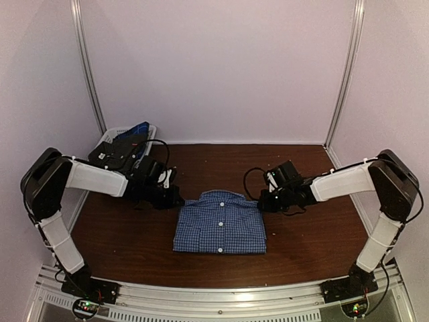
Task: Fold and stack the long sleeve shirts
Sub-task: Fold the 2/3-rectangle-folded shirt at the center of the board.
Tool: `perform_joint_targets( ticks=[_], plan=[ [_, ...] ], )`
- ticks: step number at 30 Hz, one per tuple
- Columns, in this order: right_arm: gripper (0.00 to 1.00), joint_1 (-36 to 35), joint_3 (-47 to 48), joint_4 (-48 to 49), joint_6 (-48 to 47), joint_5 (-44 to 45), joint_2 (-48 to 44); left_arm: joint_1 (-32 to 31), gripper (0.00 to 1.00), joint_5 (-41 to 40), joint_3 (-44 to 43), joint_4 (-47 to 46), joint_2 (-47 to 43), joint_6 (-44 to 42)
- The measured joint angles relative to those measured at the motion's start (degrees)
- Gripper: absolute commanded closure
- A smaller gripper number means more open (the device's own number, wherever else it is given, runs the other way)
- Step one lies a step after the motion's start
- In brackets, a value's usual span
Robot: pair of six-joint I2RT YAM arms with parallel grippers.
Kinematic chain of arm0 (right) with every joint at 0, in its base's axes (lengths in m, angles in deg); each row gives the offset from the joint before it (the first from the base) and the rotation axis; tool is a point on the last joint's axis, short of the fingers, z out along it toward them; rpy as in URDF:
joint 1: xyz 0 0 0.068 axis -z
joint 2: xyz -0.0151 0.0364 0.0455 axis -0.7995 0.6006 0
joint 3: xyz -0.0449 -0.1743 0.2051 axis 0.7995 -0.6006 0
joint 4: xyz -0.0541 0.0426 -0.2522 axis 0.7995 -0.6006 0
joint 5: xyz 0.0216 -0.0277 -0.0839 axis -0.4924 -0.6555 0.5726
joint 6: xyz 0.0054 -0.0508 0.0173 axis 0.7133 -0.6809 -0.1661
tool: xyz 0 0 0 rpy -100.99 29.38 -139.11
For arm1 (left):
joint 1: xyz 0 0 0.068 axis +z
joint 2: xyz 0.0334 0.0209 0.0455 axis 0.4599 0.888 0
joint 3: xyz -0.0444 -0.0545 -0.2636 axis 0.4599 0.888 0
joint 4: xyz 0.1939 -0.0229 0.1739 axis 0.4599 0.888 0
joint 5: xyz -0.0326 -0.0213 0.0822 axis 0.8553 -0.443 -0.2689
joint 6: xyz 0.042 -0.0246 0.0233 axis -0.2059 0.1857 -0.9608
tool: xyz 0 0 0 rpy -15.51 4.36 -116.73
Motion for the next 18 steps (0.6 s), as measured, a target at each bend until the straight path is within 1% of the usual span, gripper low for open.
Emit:
perform_joint_targets(
  ticks=[2,5,11,12,13,14,16,17,18],
  plan=[
    [1.00,-0.2,-3.4,0.5,1.0,-0.3,-4.3,-0.2,1.00,-0.1,1.8,0.0,-3.2,0.4],
    [1.00,-0.2,-4.4,1.2,1.9,-0.1,-8.0,-0.2,1.00,-0.6,2.6,0.0,-6.5,0.7],
    [1.00,-0.1,-2.3,1.3,1.8,1.1,-7.4,-0.2,1.00,-2.8,1.2,1.2,-6.6,0.5],
    [0.98,0.2,-1.6,1.2,1.7,1.3,-6.8,-0.1,0.99,-3.1,0.3,1.5,-6.0,0.4],
    [0.93,0.6,-0.7,1.1,1.7,1.4,-6.1,0.1,0.92,-3.3,-0.4,1.7,-5.3,0.3],
    [0.87,1.0,-0.1,1.1,1.6,1.5,-5.6,0.3,0.82,-3.3,-1.6,2.1,-4.4,0.2],
    [0.69,2.0,1.7,0.5,1.1,1.8,-4.2,0.7,0.61,-3.8,-4.2,2.7,-2.4,-0.7],
    [0.63,2.6,2.4,-0.1,0.8,2.5,-3.8,1.1,0.52,-4.3,-5.4,3.4,-1.6,-1.1],
    [0.57,3.1,3.1,-0.8,0.3,3.0,-3.7,1.4,0.49,-4.9,-6.3,4.0,-1.1,-1.4]
  ],
)
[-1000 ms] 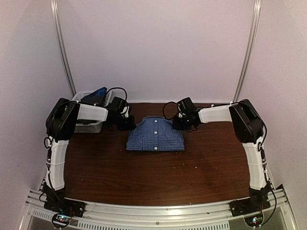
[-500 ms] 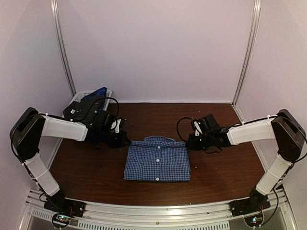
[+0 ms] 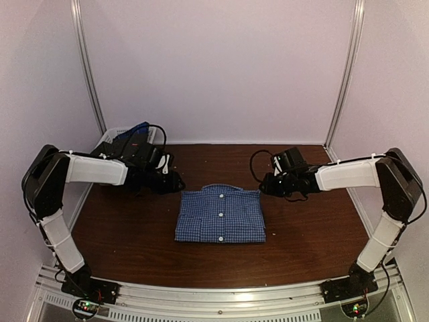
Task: Fold and stack the long sleeve shirts
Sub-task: Fold the 2/3-rectangle-folded shirt at the center of the board.
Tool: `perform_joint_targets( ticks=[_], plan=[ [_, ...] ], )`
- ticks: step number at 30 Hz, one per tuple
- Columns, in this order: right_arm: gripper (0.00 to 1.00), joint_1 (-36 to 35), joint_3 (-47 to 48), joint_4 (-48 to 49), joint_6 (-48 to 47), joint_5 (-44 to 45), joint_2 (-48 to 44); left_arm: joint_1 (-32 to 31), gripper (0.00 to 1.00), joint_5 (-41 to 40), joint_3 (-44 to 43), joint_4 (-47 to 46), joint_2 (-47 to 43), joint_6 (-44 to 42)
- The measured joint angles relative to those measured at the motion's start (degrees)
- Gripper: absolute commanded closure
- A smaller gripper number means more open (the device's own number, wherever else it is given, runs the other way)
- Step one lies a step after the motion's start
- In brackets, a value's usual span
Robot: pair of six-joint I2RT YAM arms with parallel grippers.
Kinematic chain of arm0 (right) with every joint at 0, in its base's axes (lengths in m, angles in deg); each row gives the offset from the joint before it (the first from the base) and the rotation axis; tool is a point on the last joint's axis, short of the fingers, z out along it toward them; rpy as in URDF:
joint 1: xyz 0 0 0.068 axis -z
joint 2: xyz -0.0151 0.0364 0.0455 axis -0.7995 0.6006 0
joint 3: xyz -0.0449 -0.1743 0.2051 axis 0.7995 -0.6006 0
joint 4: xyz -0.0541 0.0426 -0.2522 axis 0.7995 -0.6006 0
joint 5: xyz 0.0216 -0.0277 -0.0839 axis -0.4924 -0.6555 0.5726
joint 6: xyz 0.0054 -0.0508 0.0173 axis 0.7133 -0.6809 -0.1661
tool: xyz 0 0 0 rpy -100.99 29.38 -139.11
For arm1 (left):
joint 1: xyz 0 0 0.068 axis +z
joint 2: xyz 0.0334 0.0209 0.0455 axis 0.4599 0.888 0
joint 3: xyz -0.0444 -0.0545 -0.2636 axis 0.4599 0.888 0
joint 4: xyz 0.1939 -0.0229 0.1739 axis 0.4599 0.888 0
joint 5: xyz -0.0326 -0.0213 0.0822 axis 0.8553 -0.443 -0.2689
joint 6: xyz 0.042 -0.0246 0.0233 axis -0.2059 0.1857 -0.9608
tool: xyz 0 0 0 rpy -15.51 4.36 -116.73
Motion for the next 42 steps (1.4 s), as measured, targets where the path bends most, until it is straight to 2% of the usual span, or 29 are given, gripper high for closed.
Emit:
perform_joint_targets(
  ticks=[2,4,11,17,21,32,42],
  plan=[
    [0.50,0.6,1.0,-1.1,-0.5,0.9,0.0,0.8,0.45,-1.2,-1.9,1.3,0.6,-0.8],
    [0.49,0.9,1.8,-1.9,-1.2,2.0,0.0,1.2,0.46,-2.3,-2.7,1.8,0.4,-1.2],
    [0.61,-4.3,3.1,-5.4,-3.1,4.7,-0.8,-0.8,0.68,-3.5,-2.4,3.9,-2.5,-1.7],
    [0.68,-12.0,7.7,-6.6,-3.7,5.3,1.5,-9.0,0.80,-2.6,-2.5,3.7,-2.4,-0.5],
    [0.69,-12.2,11.5,-6.6,-4.4,5.6,6.1,-11.5,0.80,-1.1,-5.9,3.6,2.6,0.1],
    [0.69,-7.8,20.8,-7.9,-6.1,3.2,20.5,-10.6,0.83,-1.3,-23.2,4.3,21.2,-0.8],
    [0.67,-6.3,21.4,-8.3,-6.1,1.5,20.3,-9.3,0.84,-0.4,-24.3,4.5,23.5,-1.5]
  ],
)
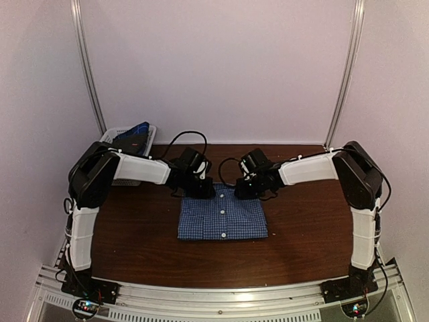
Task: Fold and stack the long sleeve shirts
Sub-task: Fold the 2/3-rectangle-folded shirt at the center of the board.
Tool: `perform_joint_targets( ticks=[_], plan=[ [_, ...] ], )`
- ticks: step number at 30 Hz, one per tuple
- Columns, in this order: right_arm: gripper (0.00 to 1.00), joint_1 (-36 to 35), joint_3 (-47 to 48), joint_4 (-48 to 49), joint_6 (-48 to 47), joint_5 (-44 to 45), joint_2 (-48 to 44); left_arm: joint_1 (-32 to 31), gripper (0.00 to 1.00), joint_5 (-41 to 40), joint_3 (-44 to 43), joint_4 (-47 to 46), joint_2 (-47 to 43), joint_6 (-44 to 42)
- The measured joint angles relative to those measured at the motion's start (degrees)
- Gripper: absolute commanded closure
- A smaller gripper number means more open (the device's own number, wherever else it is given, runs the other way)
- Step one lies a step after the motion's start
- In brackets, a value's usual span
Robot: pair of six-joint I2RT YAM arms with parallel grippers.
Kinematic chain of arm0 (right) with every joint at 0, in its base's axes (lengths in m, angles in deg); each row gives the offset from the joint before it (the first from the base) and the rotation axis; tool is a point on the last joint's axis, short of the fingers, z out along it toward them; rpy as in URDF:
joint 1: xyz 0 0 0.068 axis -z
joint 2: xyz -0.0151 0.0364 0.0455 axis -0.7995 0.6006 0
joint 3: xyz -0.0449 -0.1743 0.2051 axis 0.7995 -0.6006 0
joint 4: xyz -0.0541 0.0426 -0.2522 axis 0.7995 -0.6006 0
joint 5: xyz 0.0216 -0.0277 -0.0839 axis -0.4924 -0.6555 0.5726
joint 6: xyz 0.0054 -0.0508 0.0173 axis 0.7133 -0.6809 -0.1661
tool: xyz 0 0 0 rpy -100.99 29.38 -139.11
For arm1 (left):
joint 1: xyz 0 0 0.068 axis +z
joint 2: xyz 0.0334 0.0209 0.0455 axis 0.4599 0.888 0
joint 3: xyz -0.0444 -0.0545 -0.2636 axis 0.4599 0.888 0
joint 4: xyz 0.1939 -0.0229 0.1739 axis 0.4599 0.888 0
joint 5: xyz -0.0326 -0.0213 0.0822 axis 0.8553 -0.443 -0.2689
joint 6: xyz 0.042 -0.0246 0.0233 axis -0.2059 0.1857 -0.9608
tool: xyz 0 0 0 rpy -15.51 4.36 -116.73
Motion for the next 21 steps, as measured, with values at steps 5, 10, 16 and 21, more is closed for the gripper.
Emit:
perform_joint_targets(
  ticks=[5,10,16,21],
  plan=[
    [0.67,0.9,-2.9,1.0,0.0,-1.1,-1.6,1.0,0.83,0.1,0.0,0.1,-0.1,-0.4],
    [0.67,2.8,-5.6,4.4,0.3,-4.4,-2.2,2.3,0.82,-0.4,-0.1,1.6,-0.9,-1.2],
    [0.67,4.2,-6.3,5.9,0.3,-6.4,-2.2,4.7,0.80,-2.8,0.8,4.2,-4.9,-2.3],
    [0.67,4.6,-6.6,6.2,0.3,-7.0,-2.3,6.1,0.79,-4.2,4.8,4.4,-10.4,-2.6]
  ],
)
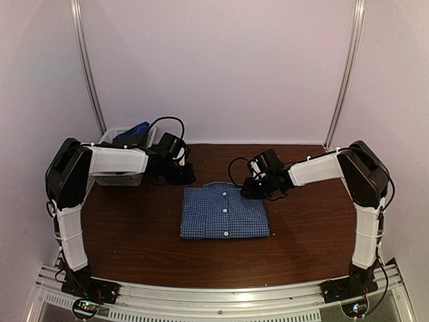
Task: Fold and stack the long sleeve shirts
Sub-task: Fold the 2/3-rectangle-folded shirt at the center of the board.
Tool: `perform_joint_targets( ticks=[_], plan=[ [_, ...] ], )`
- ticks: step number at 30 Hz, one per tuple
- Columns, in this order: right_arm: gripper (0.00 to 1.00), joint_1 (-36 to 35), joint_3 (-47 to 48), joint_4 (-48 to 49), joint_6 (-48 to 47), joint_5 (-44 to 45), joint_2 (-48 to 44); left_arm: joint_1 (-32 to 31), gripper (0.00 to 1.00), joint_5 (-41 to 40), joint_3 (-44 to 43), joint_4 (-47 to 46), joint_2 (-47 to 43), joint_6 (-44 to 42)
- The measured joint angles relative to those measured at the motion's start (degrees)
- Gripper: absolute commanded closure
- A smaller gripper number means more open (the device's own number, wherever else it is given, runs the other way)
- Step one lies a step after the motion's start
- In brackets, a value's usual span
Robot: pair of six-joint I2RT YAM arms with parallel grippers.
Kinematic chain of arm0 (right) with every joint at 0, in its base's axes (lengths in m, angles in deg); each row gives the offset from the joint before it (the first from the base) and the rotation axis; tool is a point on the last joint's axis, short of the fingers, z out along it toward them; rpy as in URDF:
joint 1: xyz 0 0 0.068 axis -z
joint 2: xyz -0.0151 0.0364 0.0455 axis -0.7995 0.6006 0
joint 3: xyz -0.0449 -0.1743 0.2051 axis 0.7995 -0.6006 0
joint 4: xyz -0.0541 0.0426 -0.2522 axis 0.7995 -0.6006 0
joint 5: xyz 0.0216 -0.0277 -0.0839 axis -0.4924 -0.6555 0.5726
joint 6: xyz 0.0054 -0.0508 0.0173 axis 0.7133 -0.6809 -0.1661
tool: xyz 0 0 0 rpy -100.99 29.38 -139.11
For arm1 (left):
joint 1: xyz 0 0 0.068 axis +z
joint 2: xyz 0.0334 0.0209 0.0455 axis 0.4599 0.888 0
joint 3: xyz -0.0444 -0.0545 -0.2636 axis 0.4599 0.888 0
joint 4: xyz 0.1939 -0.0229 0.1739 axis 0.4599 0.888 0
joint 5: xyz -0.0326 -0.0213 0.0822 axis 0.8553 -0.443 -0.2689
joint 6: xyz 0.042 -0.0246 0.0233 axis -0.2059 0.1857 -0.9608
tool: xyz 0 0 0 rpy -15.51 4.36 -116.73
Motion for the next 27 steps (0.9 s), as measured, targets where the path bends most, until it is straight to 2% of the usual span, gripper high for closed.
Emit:
perform_joint_targets(
  ticks=[11,21,27],
  plan=[
    [0.66,0.3,-0.8,-0.6,-0.1,-0.2,-1.1,0.1,0.80,-0.7,4.8,0.0,-2.2,-0.1],
    [0.65,0.3,-0.8,-4.4,-0.3,1.4,-6.7,0.5,0.81,-0.4,0.6,-0.5,5.6,-0.1],
    [0.65,0.4,-2.0,-4.3,-0.5,2.8,-8.2,1.0,0.81,-0.3,-0.9,-0.5,6.6,-0.2]
  ],
)
